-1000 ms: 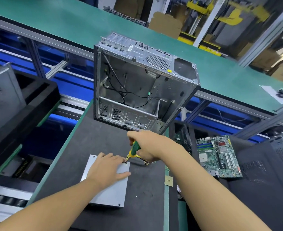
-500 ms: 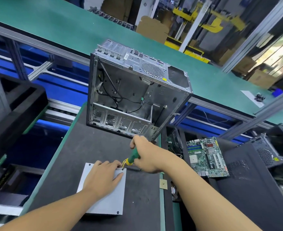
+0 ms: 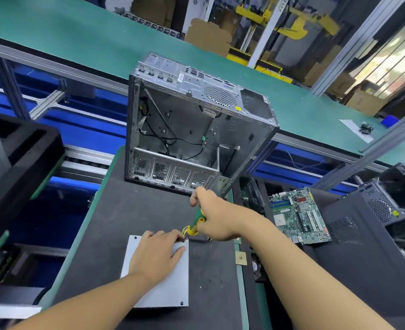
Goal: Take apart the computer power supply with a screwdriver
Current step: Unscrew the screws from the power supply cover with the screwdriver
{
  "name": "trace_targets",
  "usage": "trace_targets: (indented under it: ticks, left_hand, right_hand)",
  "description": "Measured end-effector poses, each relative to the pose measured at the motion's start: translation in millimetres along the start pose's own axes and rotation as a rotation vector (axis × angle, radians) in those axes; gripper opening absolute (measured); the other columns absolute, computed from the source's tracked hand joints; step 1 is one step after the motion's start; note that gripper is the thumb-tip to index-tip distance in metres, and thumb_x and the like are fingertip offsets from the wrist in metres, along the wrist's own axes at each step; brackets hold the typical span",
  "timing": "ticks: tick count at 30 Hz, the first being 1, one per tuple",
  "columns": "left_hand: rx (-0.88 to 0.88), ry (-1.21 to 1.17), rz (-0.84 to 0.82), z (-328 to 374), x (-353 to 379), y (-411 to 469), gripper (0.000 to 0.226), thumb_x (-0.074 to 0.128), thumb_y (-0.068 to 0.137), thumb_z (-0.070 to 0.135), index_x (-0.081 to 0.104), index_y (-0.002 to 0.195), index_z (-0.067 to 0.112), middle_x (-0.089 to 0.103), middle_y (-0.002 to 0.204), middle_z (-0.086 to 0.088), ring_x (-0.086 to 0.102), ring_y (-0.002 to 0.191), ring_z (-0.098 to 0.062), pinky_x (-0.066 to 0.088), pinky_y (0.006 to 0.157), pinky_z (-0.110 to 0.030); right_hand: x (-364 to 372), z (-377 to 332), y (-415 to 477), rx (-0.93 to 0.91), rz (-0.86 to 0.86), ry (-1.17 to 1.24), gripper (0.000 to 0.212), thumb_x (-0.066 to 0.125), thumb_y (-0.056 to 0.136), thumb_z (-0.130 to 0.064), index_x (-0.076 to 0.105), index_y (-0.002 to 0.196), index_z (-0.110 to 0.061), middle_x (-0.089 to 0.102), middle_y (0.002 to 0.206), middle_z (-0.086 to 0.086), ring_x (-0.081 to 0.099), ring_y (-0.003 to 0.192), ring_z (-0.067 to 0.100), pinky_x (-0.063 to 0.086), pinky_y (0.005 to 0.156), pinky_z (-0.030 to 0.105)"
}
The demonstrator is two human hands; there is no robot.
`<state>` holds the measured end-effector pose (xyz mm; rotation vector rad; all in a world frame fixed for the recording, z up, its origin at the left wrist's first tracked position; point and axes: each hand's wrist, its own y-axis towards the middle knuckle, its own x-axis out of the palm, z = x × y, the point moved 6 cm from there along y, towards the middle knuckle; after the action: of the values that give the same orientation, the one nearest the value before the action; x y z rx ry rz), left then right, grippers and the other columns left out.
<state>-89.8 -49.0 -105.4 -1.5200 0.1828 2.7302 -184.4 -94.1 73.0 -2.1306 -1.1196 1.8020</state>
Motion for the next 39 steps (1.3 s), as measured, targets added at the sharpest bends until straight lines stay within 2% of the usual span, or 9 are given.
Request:
trace_targets:
  ticks: [5,9,15,20,24,27,29,35,39]
  left_hand:
    - [-0.015,0.026,-0.023,-0.4,-0.1,0.9,0.023,0.037,0.095,0.055,0.049,0.110,0.043,0.062,0.095,0.024,0.055,0.096,0.000,0.034,0.093,-0.029]
    - [-0.024,0.033,-0.024,0.1,0.0,0.8,0.025,0.037,0.096,0.055,0.051,0.111,0.042,0.063,0.098,0.023,0.056,0.097,0.000,0.034,0.094,-0.028]
    - [-0.036,0.067,-0.030,-1.0,0.4,0.5,0.027,0.033,0.094,0.057,0.050,0.108,0.040,0.063,0.096,0.021,0.056,0.094,-0.001,0.034,0.094,-0.029]
    - [-0.043,0.049,-0.018,1.8,-0.4,1.1,0.028,0.035,0.093,0.056,0.049,0.112,0.041,0.063,0.095,0.020,0.056,0.094,-0.003,0.034,0.092,-0.028]
    - [-0.055,0.038,-0.005,2.0,-1.8,0.5,0.026,0.039,0.093,0.054,0.050,0.112,0.041,0.062,0.095,0.021,0.056,0.093,-0.002,0.033,0.092,-0.026]
    - [-0.051,0.050,-0.005,3.3,-2.4,1.3,0.025,0.039,0.093,0.054,0.051,0.110,0.040,0.061,0.089,0.020,0.056,0.090,-0.003,0.034,0.090,-0.027]
    - [-0.050,0.057,-0.013,3.1,-1.8,0.8,0.025,0.038,0.093,0.054,0.050,0.110,0.040,0.061,0.090,0.020,0.055,0.091,-0.003,0.033,0.091,-0.027]
    - [-0.048,0.060,-0.009,4.3,-1.7,0.9,0.025,0.040,0.094,0.054,0.051,0.110,0.039,0.063,0.094,0.020,0.056,0.093,-0.004,0.035,0.091,-0.029]
    - [-0.053,0.086,-0.011,3.5,-1.0,0.8,0.026,0.037,0.093,0.055,0.051,0.109,0.040,0.061,0.090,0.021,0.055,0.091,-0.003,0.033,0.090,-0.027]
  right_hand:
    - [-0.5,6.9,-2.3,0.208,0.136,-0.100,0.052,0.036,0.096,-0.060,0.033,0.121,-0.014,0.052,0.116,0.013,0.057,0.096,0.035,0.040,0.072,0.040]
    - [-3.1,2.0,1.3,0.118,0.242,-0.152,0.030,0.033,0.104,-0.044,0.033,0.099,-0.014,0.053,0.085,0.009,0.056,0.081,0.035,0.043,0.067,0.041]
    - [-2.0,-1.5,3.9,0.026,0.096,0.008,0.021,0.051,0.093,-0.020,0.036,0.108,-0.019,0.038,0.112,0.003,0.040,0.066,0.015,0.037,0.070,0.035]
    - [-1.8,0.6,2.6,0.153,0.196,-0.134,0.041,0.037,0.097,-0.058,0.033,0.106,-0.018,0.048,0.105,0.006,0.052,0.084,0.031,0.039,0.068,0.040]
    - [-3.6,-1.5,5.5,0.107,0.233,-0.244,0.031,0.029,0.104,-0.045,0.033,0.097,-0.015,0.046,0.078,0.003,0.047,0.076,0.033,0.036,0.063,0.040]
    - [-2.5,0.4,5.4,0.058,0.097,-0.135,0.015,0.042,0.100,-0.026,0.037,0.108,-0.015,0.045,0.104,0.008,0.048,0.083,0.031,0.043,0.075,0.041]
    - [-1.3,1.8,3.4,0.054,-0.005,-0.078,0.023,0.050,0.092,-0.022,0.037,0.111,-0.020,0.037,0.109,0.003,0.042,0.085,0.026,0.039,0.075,0.038]
    - [-2.1,-0.3,-1.1,0.127,0.231,-0.291,0.025,0.030,0.104,-0.044,0.030,0.118,-0.023,0.039,0.101,0.008,0.050,0.082,0.033,0.039,0.065,0.039]
    - [-4.5,0.4,2.1,0.100,0.218,-0.240,0.023,0.035,0.105,-0.031,0.035,0.113,-0.010,0.050,0.111,0.014,0.055,0.091,0.037,0.038,0.068,0.039]
